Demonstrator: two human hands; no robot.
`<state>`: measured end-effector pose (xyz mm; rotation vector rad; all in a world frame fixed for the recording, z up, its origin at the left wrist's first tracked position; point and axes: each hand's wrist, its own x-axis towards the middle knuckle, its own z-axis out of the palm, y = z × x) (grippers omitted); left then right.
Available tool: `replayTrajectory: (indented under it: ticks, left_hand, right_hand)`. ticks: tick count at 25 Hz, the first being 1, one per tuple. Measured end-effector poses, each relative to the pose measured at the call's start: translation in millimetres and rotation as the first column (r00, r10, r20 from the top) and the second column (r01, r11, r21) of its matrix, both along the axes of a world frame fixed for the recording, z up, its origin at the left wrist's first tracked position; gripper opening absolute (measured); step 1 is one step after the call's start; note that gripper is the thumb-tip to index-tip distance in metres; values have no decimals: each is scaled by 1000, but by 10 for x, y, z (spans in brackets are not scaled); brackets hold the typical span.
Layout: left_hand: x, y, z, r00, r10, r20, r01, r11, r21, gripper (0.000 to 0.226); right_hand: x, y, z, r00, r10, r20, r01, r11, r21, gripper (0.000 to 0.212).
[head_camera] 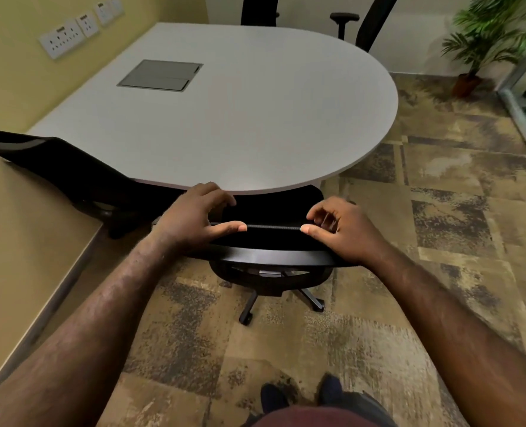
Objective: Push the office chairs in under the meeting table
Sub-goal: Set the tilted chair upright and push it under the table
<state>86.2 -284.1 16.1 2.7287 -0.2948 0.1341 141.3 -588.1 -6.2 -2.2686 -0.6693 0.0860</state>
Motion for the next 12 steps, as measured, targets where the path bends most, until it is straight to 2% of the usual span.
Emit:
replayTrajectory:
  ticks: [2,5,8,12]
  left_hand:
    - [-145,19,-64,1000,-13,-4,13,1000,-18,59]
    - [-303,46,-198,998,-14,-56,16,999,36,70]
    - [-375,101,-310,992,84,-93,-62,975,215,82]
    - [-425,35,-357,994,88,-65,-59,934,353,81]
  right_hand:
    - [-101,19,31,998,63,-20,-65,993,-99,23]
    - [-234,37,66,989,143,40,-131,966,-221,42]
    - [-373,22,-1,972,207,112,-139,890,-435,61]
    - [-426,-20,-170,964,191,187,-40,794,-607,45]
